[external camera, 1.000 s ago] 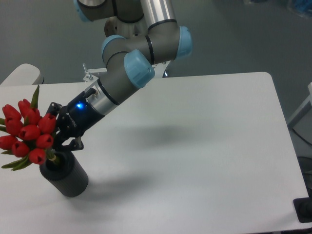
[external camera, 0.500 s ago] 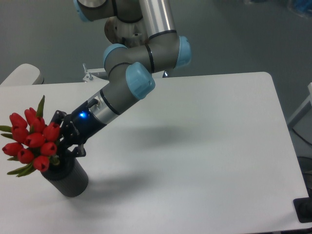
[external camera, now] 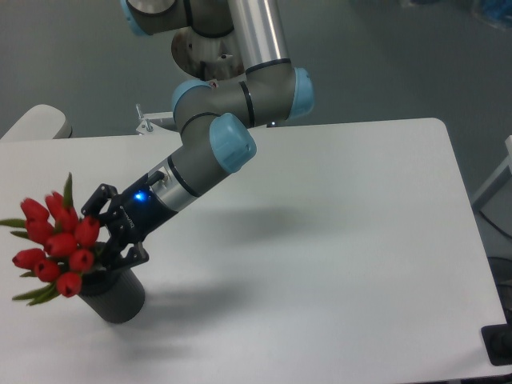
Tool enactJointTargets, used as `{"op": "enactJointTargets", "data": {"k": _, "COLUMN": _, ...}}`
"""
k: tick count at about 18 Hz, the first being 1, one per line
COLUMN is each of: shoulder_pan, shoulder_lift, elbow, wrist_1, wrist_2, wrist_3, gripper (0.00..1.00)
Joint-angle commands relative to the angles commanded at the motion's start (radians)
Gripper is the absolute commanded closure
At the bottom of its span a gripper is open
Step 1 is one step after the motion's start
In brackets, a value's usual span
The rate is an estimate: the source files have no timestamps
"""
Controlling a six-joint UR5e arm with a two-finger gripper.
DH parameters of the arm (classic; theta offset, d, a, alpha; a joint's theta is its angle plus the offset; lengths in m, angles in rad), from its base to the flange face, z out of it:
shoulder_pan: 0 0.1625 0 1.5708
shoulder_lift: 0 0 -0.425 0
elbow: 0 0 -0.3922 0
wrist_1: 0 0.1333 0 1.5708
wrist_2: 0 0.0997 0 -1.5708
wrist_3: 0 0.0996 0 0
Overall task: Insert the flowers into the vase
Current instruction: 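Push the tulip bunch further down into the vase, straightening it upright, then open the gripper to release the tulips in the vase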
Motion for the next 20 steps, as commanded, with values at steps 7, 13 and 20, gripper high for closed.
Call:
{"op": "enactJointTargets", "data": {"k": 7, "shoulder_pan": 0.006, "shoulder_lift": 0.000, "elbow": -0.014, "wrist_1": 0.000, "wrist_2": 0.000, "wrist_3": 0.026, "gripper": 0.00}}
{"op": "enactJointTargets", "data": {"k": 13, "shoulder_pan": 0.026, "shoulder_lift": 0.006, "elbow": -0.014, "wrist_1": 0.003, "wrist_2": 0.000, "wrist_3": 0.050, "gripper": 0.00}}
{"op": "enactJointTargets", "data": {"k": 20, "shoulder_pan": 0.144, "shoulder_lift": 0.074, "elbow": -0.031, "wrist_1": 0.003, "wrist_2": 0.011, "wrist_3": 0.149, "gripper": 0.00}}
